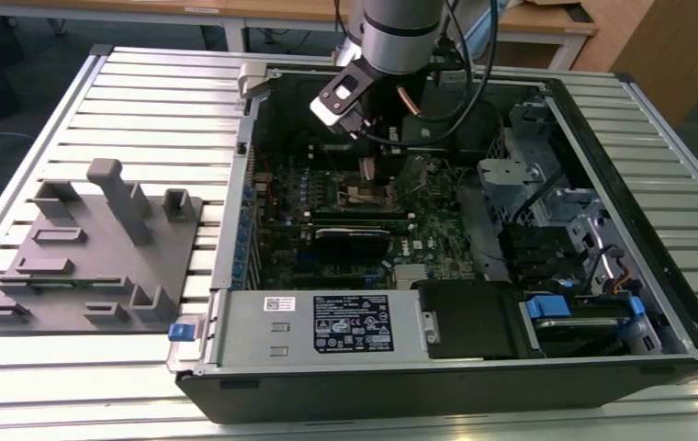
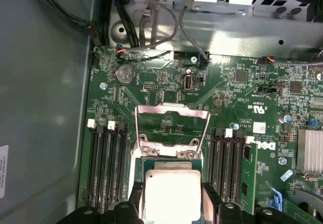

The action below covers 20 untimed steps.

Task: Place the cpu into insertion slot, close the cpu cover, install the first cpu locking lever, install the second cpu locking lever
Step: 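Place the cpu into insertion slot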

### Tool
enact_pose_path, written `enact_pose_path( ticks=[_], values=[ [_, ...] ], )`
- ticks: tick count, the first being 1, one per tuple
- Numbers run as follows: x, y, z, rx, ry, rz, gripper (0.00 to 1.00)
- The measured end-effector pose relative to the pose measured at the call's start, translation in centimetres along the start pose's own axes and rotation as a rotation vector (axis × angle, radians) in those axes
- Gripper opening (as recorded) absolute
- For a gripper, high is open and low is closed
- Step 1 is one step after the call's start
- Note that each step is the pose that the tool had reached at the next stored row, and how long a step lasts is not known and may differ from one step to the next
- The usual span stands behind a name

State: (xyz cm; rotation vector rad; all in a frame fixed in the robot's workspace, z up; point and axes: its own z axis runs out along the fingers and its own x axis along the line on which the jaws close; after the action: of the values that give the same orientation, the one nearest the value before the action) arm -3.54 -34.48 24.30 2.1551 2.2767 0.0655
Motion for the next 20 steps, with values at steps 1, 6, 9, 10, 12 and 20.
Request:
enact_pose_path(
  ticks=[1,6,9,10,12,20],
  values=[
    [0.0,0.0,0.02,0.0,-0.0001,0.002,0.54],
    [0.0,0.0,0.05,-0.0001,-0.0001,0.003,0.54],
    [0.01,-0.1,0.07,-0.0002,0.0,0.003,0.54],
    [0.01,-0.13,0.08,-0.0002,0.0,0.003,0.54],
    [0.01,-0.15,0.09,-0.0001,-0.0001,0.003,0.54],
    [0.01,-0.21,0.11,-0.0001,0.0,0.003,0.54]
  ],
)
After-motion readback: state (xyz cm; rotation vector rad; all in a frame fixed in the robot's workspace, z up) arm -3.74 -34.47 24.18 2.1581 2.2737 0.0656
